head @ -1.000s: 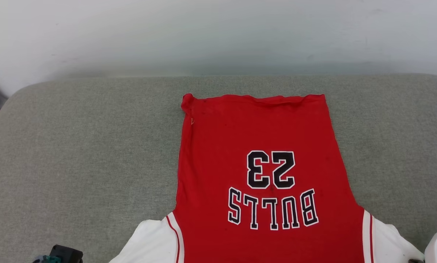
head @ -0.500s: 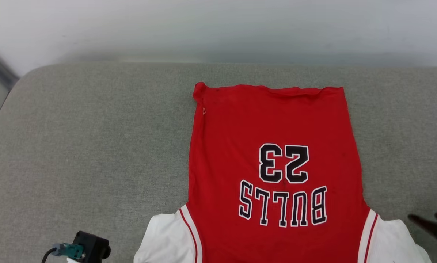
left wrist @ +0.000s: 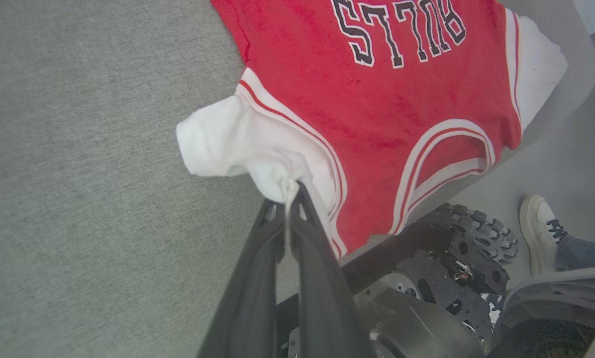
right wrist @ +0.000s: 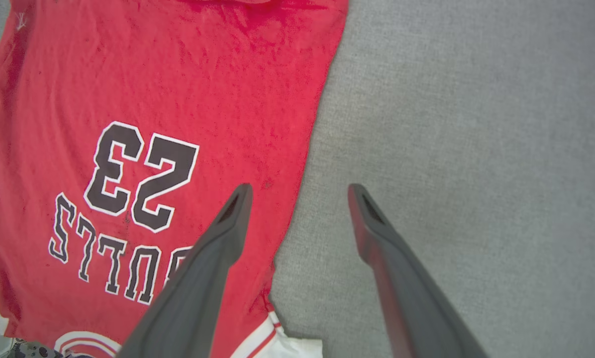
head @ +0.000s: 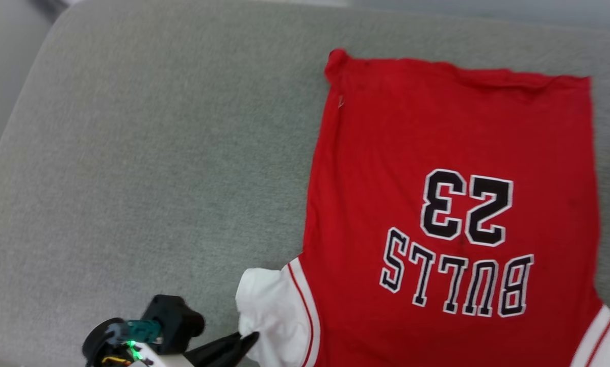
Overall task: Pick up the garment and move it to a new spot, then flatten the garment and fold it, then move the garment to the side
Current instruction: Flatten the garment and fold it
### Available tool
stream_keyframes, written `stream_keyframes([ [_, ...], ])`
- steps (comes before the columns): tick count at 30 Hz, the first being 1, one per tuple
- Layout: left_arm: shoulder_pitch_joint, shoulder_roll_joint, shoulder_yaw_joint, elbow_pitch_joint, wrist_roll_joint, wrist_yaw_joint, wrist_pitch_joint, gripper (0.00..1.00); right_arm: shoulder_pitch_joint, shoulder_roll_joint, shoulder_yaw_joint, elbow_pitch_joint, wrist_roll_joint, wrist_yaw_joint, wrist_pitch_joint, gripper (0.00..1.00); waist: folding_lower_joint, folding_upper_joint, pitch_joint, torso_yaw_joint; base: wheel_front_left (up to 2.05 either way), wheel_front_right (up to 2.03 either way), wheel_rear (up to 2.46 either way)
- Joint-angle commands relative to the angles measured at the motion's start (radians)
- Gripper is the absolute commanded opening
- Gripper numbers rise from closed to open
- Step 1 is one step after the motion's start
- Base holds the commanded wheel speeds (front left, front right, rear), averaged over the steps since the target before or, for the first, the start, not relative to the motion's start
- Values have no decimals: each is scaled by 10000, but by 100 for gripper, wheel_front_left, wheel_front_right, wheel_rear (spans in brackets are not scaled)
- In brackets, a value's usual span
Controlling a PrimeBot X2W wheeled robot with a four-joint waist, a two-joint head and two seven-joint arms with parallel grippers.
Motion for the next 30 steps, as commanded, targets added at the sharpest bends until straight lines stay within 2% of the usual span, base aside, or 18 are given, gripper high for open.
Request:
stream_keyframes([
  [1, -273, -161, -106, -166, 218, -136, 95, 0, -748, -78, -24, 205, -332, -4, 291, 100, -3, 0, 972, 858, 0, 0, 0],
  [6, -813, -537, -274, -544, 577, -329, 223, 0, -1939, -316, -192, 781, -1017, -4, 730, 100, -3, 0, 1659, 1410, 0, 0, 0],
  [7, -1035, -680, -397, -698, 720, -483, 324, 0, -2461, -442, -292, 1068, -1313, -4, 881, 100, -3, 0, 1954, 1620, 0, 0, 0],
  [15, -1474, -1214, -602, -991, 889, -718, 289, 0, -3735, -575, -418, 1928, -2135, -4, 1081, 100, -3, 0, 2695, 2106, 0, 0, 0],
  [20, -1574, -1414, -599, -934, 797, -839, 152, 0, -3809, -727, -220, 2413, -2512, -4, 1158, 100, -3, 0, 2945, 2300, 0, 0, 0],
  [26, -1678, -1498, -576, -646, 922, -902, -9, 0, -3141, -504, -316, 2983, -2792, -4, 1276, 100, -3, 0, 3031, 2428, 0, 0, 0],
  [27, -1672, -1512, -593, -612, 954, -906, -9, 0, -2984, -447, -360, 3054, -2861, -4, 1346, 87, -3, 0, 3025, 2430, 0, 0, 0],
  [28, -1670, -1533, -607, -583, 956, -915, -29, 0, -2879, -427, -392, 3102, -2873, -4, 1400, 0, -3, 0, 3018, 2428, 0, 0, 0],
  [30, -1697, -1557, -559, -352, 985, -888, -115, 0, -2545, -350, -484, 3096, -2847, -4, 1491, 0, -3, 0, 2918, 2351, 0, 0, 0],
])
